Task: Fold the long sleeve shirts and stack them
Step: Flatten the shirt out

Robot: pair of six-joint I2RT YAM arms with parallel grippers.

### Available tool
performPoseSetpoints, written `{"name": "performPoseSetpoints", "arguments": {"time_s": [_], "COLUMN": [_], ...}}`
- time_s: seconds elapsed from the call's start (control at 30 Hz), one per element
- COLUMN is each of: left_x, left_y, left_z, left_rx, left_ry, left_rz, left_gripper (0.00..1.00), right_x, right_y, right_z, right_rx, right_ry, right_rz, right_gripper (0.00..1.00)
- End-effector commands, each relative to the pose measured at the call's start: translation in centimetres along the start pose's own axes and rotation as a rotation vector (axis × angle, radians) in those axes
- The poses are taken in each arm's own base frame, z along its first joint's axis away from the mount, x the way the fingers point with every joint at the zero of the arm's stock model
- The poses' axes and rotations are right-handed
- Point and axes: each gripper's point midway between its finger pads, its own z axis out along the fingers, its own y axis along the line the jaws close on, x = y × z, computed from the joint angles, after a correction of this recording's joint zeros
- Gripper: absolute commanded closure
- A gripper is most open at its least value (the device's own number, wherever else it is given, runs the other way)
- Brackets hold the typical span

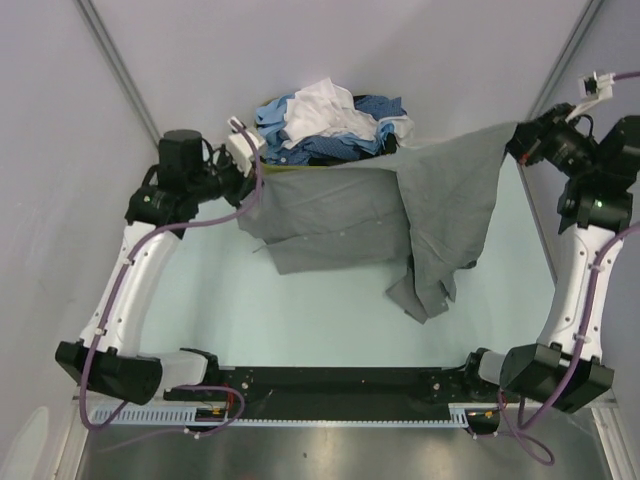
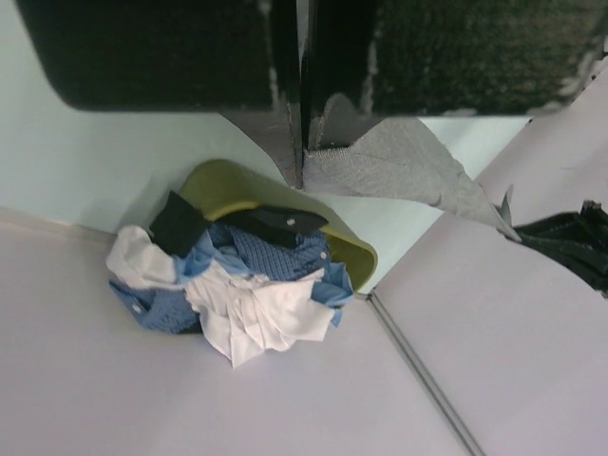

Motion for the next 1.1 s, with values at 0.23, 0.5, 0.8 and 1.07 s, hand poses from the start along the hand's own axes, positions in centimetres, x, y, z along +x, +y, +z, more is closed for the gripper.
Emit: {"name": "performPoseSetpoints", "arguments": {"time_s": [0.23, 0.5, 0.8, 1.07], "left_x": [-4.1, 13.6, 20.5, 16.6], "left_y": [1.0, -11.9, -11.5, -17.3], "left_z": [-8.3, -9.3, -5.4, 0.0], "left_rx": [-0.094, 0.334, 0.354, 0.570], "left_ry": [-0.123, 0.146, 0.357, 0.247], "left_rz": [0.161, 0.337, 0.242, 0.244], "left_gripper": [1.00, 1.00, 0.43, 0.29], "right_x": [1.8, 21.1, 26.5, 31.3], "right_y": [1.1, 0.7, -3.6, 0.7], "right_z": [-4.7, -10.5, -10.1, -10.5], "right_rx": [-0.040, -0.093, -0.017, -0.239], "right_ry": [0.160, 0.707, 0.928, 1.079], "right_rz": [-0.006, -0.333, -0.327, -0.244], "right_gripper": [1.00, 0.90, 0.63, 0.46]}}
